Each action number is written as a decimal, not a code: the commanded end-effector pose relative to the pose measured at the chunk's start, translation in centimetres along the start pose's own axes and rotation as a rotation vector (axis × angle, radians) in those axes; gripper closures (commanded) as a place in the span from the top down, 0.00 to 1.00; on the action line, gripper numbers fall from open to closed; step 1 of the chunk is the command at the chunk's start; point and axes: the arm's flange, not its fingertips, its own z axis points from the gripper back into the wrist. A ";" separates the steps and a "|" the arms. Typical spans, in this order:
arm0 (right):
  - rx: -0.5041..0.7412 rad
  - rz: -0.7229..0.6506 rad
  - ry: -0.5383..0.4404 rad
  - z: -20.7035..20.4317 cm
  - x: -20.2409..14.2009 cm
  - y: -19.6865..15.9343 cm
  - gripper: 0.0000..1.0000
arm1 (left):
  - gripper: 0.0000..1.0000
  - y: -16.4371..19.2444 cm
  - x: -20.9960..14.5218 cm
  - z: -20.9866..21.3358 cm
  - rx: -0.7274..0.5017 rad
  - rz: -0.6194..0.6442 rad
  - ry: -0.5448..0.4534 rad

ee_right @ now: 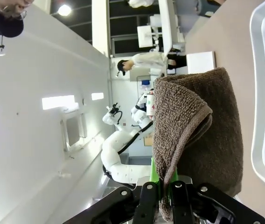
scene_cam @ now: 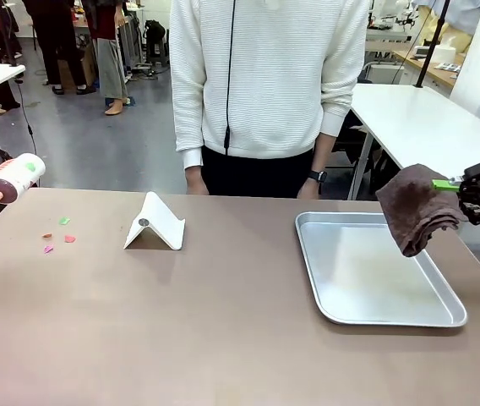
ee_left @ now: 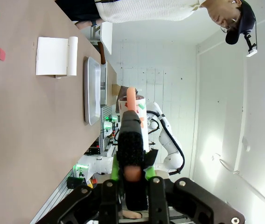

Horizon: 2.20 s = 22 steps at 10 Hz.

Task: Clean the surface of the table.
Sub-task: If a person points to the right, clean the right side of the table with your right hand, and if they point to the left, clean the left side with your left hand, then clean the area not pointed to by the person.

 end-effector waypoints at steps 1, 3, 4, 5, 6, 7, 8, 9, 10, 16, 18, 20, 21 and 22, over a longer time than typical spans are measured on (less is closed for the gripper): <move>0.024 -0.001 -0.002 0.0 0.1 0.4 0.07 | 0.00 -0.3 -0.2 0.0 -0.003 -0.006 0.001; 0.024 -0.001 -0.002 0.0 0.1 0.4 0.07 | 0.00 -0.3 -0.2 0.0 -0.003 -0.006 0.001; 0.024 -0.001 -0.002 0.0 0.1 0.4 0.07 | 0.00 -0.3 -0.2 0.0 -0.003 -0.006 0.001; 0.024 -0.001 -0.002 0.0 0.1 0.4 0.07 | 0.00 -0.3 -0.2 0.0 -0.003 -0.006 0.001; 0.024 -0.001 -0.002 0.0 0.1 0.4 0.07 | 0.00 -0.3 -0.2 0.0 -0.003 -0.006 0.001; 0.024 -0.001 -0.002 0.0 0.1 0.4 0.07 | 0.00 -0.3 -0.2 0.0 -0.003 -0.006 0.001; 0.024 -0.001 -0.002 0.0 0.1 0.4 0.07 | 0.00 -0.3 -0.2 0.0 -0.003 -0.006 0.001; 0.024 -0.001 -0.002 0.0 0.1 0.4 0.07 | 0.00 -0.3 -0.2 0.0 -0.003 -0.006 0.001; 0.024 -0.001 -0.002 0.0 0.1 0.4 0.07 | 0.22 0.0 0.0 0.0 0.000 0.000 0.000; 0.024 -0.001 -0.002 0.0 0.1 0.4 0.07 | 0.22 -0.5 1.5 2.8 0.459 -0.012 -0.250; 0.024 -0.001 -0.002 0.0 0.1 0.4 0.07 | 0.22 0.8 2.1 3.3 0.549 0.040 -0.407; 0.024 -0.001 -0.002 0.0 0.1 0.4 0.07 | 0.22 2.2 2.7 2.8 0.611 0.036 -0.398; 0.024 -0.001 -0.002 0.0 0.1 0.4 0.07 | 0.22 2.9 3.0 2.5 0.622 0.072 -0.374; 0.024 -0.001 -0.002 0.0 0.1 0.4 0.07 | 0.22 3.6 3.4 2.4 0.623 0.100 -0.361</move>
